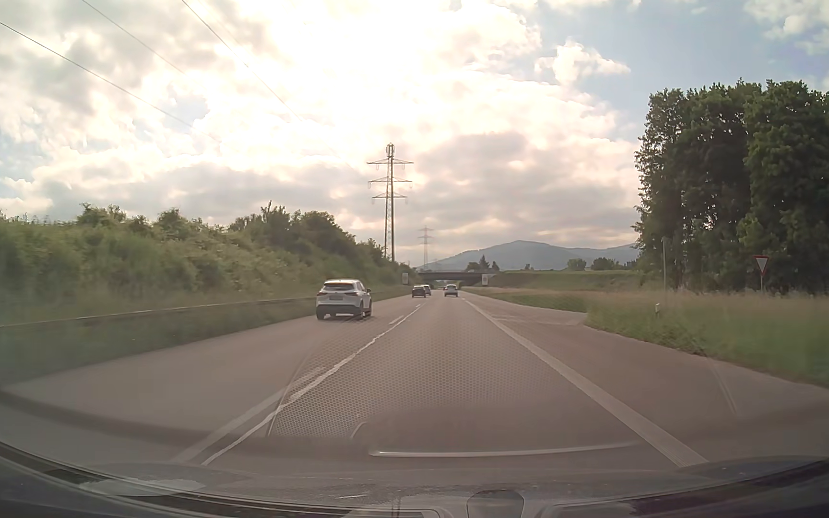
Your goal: Follow the waypoints while adhering to traffic rules and regulations
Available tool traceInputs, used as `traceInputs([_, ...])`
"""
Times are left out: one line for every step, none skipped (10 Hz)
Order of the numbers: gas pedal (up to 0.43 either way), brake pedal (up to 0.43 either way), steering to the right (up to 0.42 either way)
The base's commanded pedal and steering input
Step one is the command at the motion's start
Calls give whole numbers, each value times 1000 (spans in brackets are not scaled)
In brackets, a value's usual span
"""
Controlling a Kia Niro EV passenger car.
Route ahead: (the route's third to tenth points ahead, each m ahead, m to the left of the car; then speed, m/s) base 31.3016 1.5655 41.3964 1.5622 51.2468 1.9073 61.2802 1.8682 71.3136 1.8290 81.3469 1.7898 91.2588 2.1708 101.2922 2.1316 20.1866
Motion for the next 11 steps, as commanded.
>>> traceInputs([110,0,0])
traceInputs([110,0,0])
traceInputs([110,0,0])
traceInputs([110,0,0])
traceInputs([110,0,0])
traceInputs([110,0,0])
traceInputs([110,0,0])
traceInputs([110,0,0])
traceInputs([110,0,-1])
traceInputs([110,0,-1])
traceInputs([110,0,-2])
